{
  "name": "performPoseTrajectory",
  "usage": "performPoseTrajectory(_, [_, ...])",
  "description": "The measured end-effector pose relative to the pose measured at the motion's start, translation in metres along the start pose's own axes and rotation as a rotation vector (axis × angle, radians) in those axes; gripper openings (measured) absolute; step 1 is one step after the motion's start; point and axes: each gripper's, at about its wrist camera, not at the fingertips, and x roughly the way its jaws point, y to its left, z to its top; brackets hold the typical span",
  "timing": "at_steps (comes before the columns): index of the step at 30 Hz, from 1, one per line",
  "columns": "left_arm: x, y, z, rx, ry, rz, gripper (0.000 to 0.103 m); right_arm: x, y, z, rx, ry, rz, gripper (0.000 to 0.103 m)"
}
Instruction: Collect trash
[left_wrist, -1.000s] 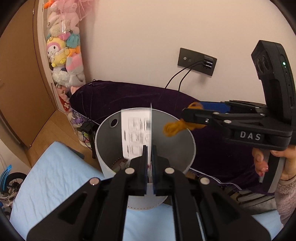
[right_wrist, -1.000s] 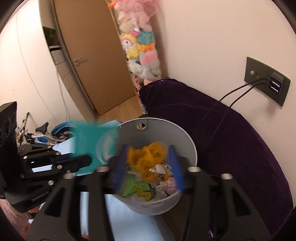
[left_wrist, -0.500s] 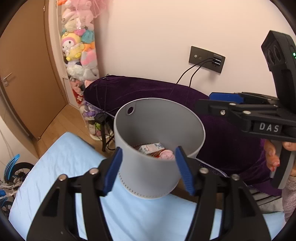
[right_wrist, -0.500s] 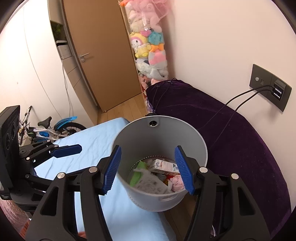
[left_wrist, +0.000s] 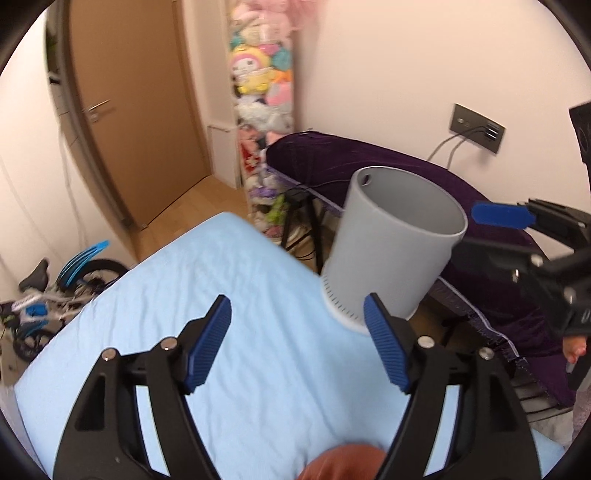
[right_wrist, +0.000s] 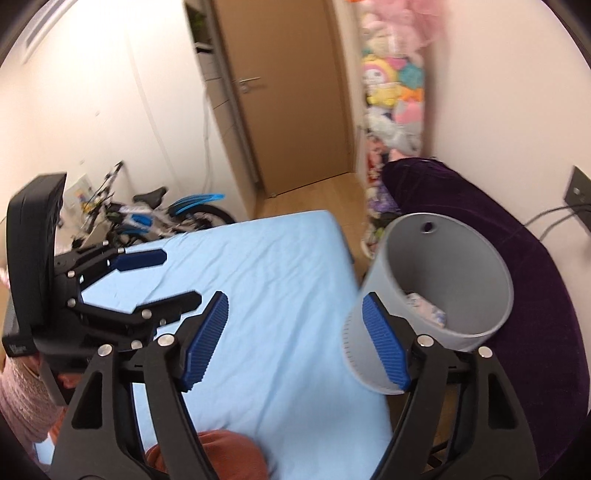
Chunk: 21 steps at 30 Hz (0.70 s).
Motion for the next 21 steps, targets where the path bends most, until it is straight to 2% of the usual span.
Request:
performPoseTrajectory(6, [-0.047,0.057,-0.044,-0.087,0.013,0.148,0.078,0.023,0.086,-0.009,-0.095,0.053,0.110,0.079])
performPoseTrajectory(13, [-0.114,0.118,-0.104,-0.215,0.010,0.308,0.080,0.038,0.190,-0.025,-0.222,0.072,0.182,0.088])
performPoseTrajectory(18, [-0.159,0.153,-0.144,-0.308,0.032,0.424,0.082,0.041,0.243,-0.040,-0.249,0.144,0.277,0.092])
performPoseTrajectory(21, [-0.179,0.173,-0.167,-0.357,0.070,0.465,0.082,0.041,0.266,-0.047,-0.252,0.189,0.312,0.093])
